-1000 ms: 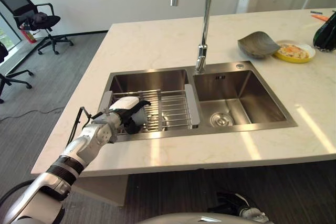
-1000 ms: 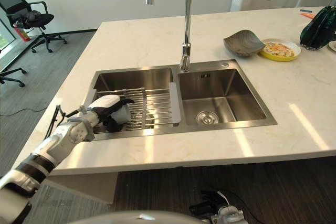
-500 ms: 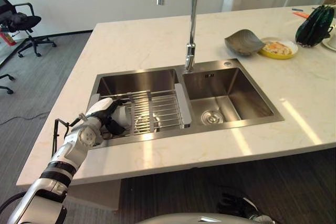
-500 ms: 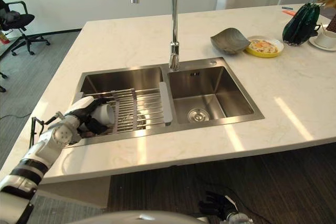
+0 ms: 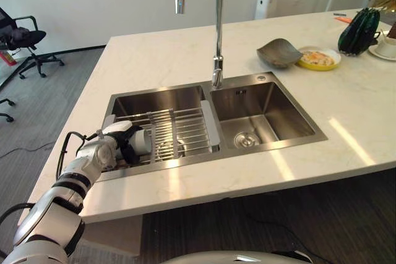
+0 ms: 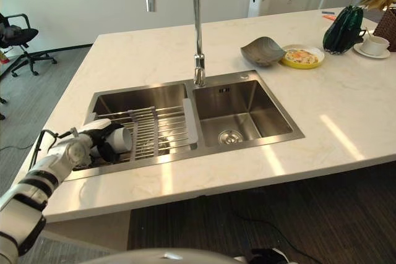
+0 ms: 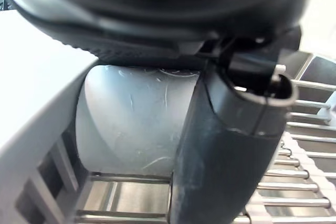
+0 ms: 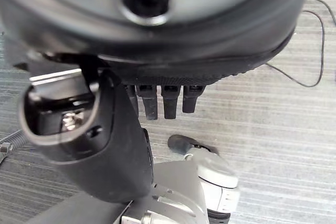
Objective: Place the dishes in the dishwasher.
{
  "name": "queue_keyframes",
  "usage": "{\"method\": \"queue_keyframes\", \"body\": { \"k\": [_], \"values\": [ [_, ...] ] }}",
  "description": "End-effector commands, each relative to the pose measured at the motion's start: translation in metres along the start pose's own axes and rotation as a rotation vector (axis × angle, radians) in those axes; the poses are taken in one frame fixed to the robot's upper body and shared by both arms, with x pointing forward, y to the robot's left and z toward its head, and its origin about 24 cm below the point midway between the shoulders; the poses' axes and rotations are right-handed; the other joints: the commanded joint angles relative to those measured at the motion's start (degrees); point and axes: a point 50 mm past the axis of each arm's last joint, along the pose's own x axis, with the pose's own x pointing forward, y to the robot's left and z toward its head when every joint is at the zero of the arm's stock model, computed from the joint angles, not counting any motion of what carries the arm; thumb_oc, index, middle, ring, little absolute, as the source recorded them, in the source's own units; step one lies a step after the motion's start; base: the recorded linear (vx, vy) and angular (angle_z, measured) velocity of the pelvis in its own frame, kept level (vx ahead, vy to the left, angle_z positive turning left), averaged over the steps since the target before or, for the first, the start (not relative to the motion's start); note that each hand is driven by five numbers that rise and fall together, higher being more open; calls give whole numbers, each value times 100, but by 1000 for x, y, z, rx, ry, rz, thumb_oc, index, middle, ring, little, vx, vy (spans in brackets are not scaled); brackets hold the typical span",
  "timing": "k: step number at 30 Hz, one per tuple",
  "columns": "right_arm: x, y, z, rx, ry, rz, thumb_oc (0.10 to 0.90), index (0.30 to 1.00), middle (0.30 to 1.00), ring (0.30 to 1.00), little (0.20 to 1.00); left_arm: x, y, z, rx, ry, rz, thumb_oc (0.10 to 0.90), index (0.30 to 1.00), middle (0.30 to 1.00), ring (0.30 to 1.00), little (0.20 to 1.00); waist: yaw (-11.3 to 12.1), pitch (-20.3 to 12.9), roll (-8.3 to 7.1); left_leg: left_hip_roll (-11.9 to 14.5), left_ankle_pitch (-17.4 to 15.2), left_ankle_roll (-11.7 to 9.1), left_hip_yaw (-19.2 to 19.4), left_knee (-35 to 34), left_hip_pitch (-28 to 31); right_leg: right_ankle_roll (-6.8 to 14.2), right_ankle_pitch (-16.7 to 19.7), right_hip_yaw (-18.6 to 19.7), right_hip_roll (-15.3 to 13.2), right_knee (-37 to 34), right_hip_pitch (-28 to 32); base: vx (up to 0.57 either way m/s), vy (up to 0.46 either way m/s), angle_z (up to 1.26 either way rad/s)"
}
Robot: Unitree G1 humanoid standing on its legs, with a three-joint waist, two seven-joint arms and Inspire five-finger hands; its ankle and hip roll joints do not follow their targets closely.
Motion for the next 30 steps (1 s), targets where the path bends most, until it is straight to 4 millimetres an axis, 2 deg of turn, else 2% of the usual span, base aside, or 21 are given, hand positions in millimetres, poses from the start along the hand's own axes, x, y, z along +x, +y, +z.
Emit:
{"method": "queue_keyframes", "body": {
  "k": [1, 3, 5, 7, 8, 9, 10, 12, 13, 15, 17, 20, 21, 22, 23, 24, 26, 27, 28, 29, 30],
  "values": [
    [4, 19, 13, -18, -61, 64, 800, 900, 900, 900, 900, -27, 7, -79, 157, 331, -28, 400, 300, 300, 300, 300, 200, 172, -95, 227, 58, -448, 377, 93, 272, 536, -113, -147, -296, 174, -182, 0, 0, 0],
    [5, 20, 13, -11, -63, 64, 800, 900, 900, 900, 900, -28, 13, -76, 153, 309, 4, 400, 300, 300, 300, 300, 216, 167, -100, 227, 57, -449, 373, 91, 273, 537, -114, -153, -301, 174, -179, 0, 0, 0],
    [4, 22, 15, 16, -85, 61, 800, 900, 900, 900, 900, -30, 53, -46, 154, 157, 200, 400, 300, 300, 300, 300, 286, 184, -126, 230, 62, -449, 326, 86, 256, 539, -114, -202, -309, 168, -168, 0, 0, 0],
    [3, 22, 15, 38, -103, 60, 800, 900, 900, 900, 900, -40, 77, -25, 122, 46, 352, 400, 300, 300, 300, 300, 312, 196, -159, 231, 66, -453, 286, 88, 240, 538, -119, -242, -317, 167, -160, -13, -18, 10],
    [3, 25, 13, 64, -117, 59, 800, 900, 900, 900, 900, -50, 75, -15, 53, -38, 453, 400, 300, 300, 300, 300, 361, 211, -194, 230, 61, -456, 254, 84, 246, 535, -130, -277, -324, 161, -137, -4, -17, 17],
    [2, 25, 13, 69, -130, 58, 800, 900, 900, 900, 900, -53, 65, -14, 19, -65, 485, 400, 300, 300, 300, 300, 376, 210, -211, 231, 64, -461, 236, 82, 231, 529, -129, -285, -323, 160, -143, 18, -10, 10],
    [1, 24, 16, 81, -157, 45, 800, 900, 900, 900, 900, -61, 66, 4, -110, -175, 648, 400, 300, 300, 300, 300, 380, 221, -247, 232, 29, -468, 201, 90, 254, 529, -170, -304, -333, 166, -98, 9, -6, 8],
    [1, 23, 16, 78, -157, 44, 800, 900, 900, 900, 900, -61, 66, 3, -112, -174, 648, 400, 300, 300, 300, 300, 372, 214, -237, 237, 58, -467, 205, 80, 237, 521, -144, -302, -327, 159, -118, 5, -2, 11],
    [0, 19, 19, 80, -177, 23, 800, 900, 900, 900, 900, -67, 72, 16, -221, -260, 768, 400, 300, 300, 300, 300, 376, 201, -256, 238, 57, -474, 190, 73, 230, 517, -143, -305, -324, 154, -120, 15, 0, 15],
    [0, 16, 21, 76, -188, 9, 800, 900, 900, 900, 900, -71, 77, 21, -279, -286, 835, 400, 300, 300, 300, 300, 362, 200, -244, 237, 55, -477, 179, 68, 233, 519, -144, -323, -326, 152, -111, 12, 2, 11],
    [0, 14, 26, 81, -204, -25, 800, 900, 900, 900, 900, -91, 94, 40, -502, -420, 1056, 400, 300, 300, 300, 300, 394, 186, -271, 229, 13, -482, 136, 75, 257, 521, -186, -369, -340, 155, -62, 28, -2, 6],
    [0, 14, 27, 81, -209, -33, 800, 900, 900, 900, 900, -93, 91, 40, -561, -422, 1071, 400, 300, 300, 300, 300, 396, 168, -265, 233, 46, -477, 132, 64, 230, 511, -153, -371, -336, 148, -91, -3, -14, 6],
    [0, 12, 34, 76, -232, -48, 800, 900, 900, 900, 900, -110, 101, 50, -681, -518, 1178, 400, 300, 300, 300, 300, 433, 149, -268, 222, 29, -461, 101, 78, 224, 502, -158, -349, -335, 145, -94, 9, -37, 0],
    [1, 11, 42, 75, -249, -56, 800, 900, 900, 900, 900, -121, 99, 50, -799, -565, 1234, 400, 300, 300, 300, 300, 495, 146, -263, 203, 21, -449, 71, 117, 225, 487, -161, -330, -344, 147, -86, 9, -37, 0],
    [1, 11, 42, 75, -249, -56, 800, 900, 900, 900, 900, -121, 99, 50, -799, -565, 1234, 400, 300, 300, 300, 300, 495, 146, -263, 203, 21, -449, 71, 117, 225, 487, -161, -330, -344, 147, -86, 1, -37, -4],
    [2, 10, 49, 62, -259, -59, 800, 900, 900, 900, 900, -131, 98, 52, -877, -615, 1270, 400, 300, 300, 300, 300, 547, 159, -262, 186, 26, -446, 47, 159, 219, 470, -167, -312, -349, 150, -83, -23, -47, -6],
    [2, 12, 60, -27, -274, -53, 800, 900, 900, 900, 900, -148, 90, 46, -996, -666, 1336, 400, 300, 300, 300, 300, 775, 253, -282, 202, 49, -485, -90, 394, 32, 433, -165, -354, -383, 134, -87, -32, -65, -6],
    [2, 12, 60, -27, -274, -53, 800, 900, 900, 900, 900, -148, 90, 46, -996, -666, 1336, 400, 300, 300, 300, 300, 775, 253, -282, 202, 49, -485, -90, 394, 32, 433, -165, -354, -383, 134, -87, -55, -42, 1],
    [2, 8, 68, -61, -290, -63, 800, 900, 900, 900, 900, -155, 85, 45, -1041, -686, 1346, 400, 300, 300, 300, 300, 884, 303, -253, 211, 122, -522, -178, 470, -103, 419, -159, -424, -400, 127, -118, -171, -22, 27],
    [0, 1, 82, -86, -327, -90, 800, 900, 900, 900, 900, -160, 79, 43, -1089, -703, 1330, 400, 300, 300, 300, 300, 1094, 424, -194, 247, 316, -631, -302, 548, -395, 420, -138, -598, -458, 114, -208, -171, -22, 27],
    [0, 1, 82, -86, -327, -90, 800, 900, 900, 900, 900, -160, 79, 43, -1089, -703, 1330, 400, 300, 300, 300, 300, 1094, 424, -194, 247, 316, -631, -302, 548, -395, 420, -138, -598, -458, 114, -208, -394, 4, 54]
  ]
}}
